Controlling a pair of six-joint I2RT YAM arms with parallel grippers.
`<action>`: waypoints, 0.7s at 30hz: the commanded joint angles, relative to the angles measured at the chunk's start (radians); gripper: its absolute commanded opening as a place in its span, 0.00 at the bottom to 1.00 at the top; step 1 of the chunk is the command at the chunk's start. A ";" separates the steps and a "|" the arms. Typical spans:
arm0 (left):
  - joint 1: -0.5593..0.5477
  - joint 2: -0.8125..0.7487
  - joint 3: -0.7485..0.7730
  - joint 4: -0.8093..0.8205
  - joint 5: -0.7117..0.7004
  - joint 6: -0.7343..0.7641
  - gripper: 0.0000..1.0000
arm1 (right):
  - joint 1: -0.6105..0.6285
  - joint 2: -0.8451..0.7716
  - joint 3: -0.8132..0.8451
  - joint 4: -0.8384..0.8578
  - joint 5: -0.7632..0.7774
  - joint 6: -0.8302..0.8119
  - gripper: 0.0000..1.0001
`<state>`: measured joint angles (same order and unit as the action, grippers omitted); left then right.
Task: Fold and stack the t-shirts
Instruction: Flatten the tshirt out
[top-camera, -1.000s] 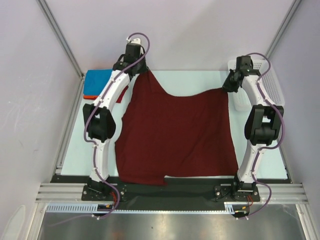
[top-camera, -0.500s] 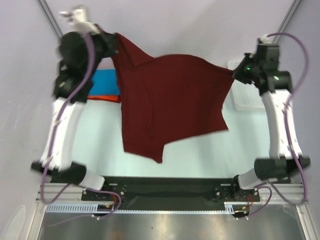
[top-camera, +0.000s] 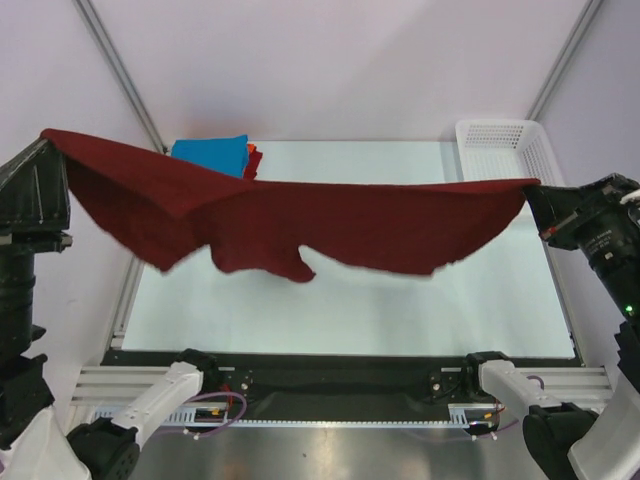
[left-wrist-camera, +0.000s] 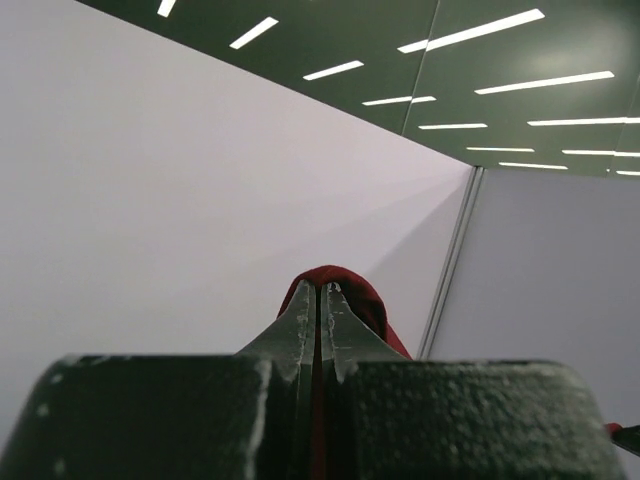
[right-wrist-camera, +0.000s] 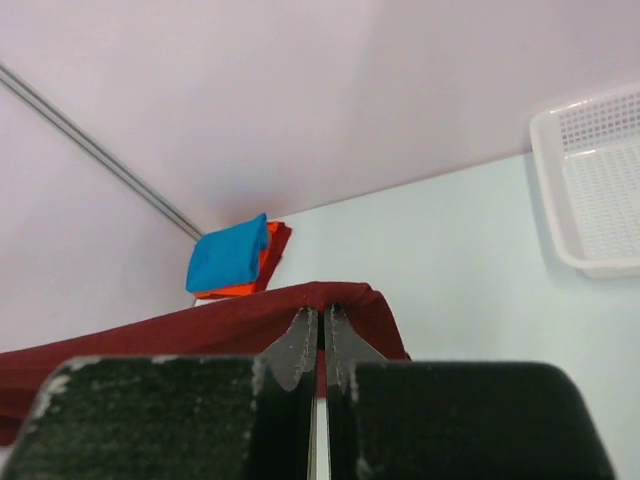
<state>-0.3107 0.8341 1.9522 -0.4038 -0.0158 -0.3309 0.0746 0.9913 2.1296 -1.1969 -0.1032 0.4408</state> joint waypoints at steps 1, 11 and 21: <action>0.005 0.017 0.017 0.002 0.008 0.026 0.00 | 0.001 0.030 0.070 -0.058 -0.004 0.009 0.00; 0.005 0.241 0.162 0.052 0.043 0.055 0.00 | 0.001 0.075 -0.080 0.212 0.065 0.058 0.00; 0.005 0.396 0.313 0.112 0.031 0.109 0.00 | 0.001 0.136 -0.077 0.433 0.103 0.016 0.00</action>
<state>-0.3107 1.2419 2.1632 -0.3653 0.0204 -0.2535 0.0750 1.1835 2.0258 -0.9230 -0.0330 0.4847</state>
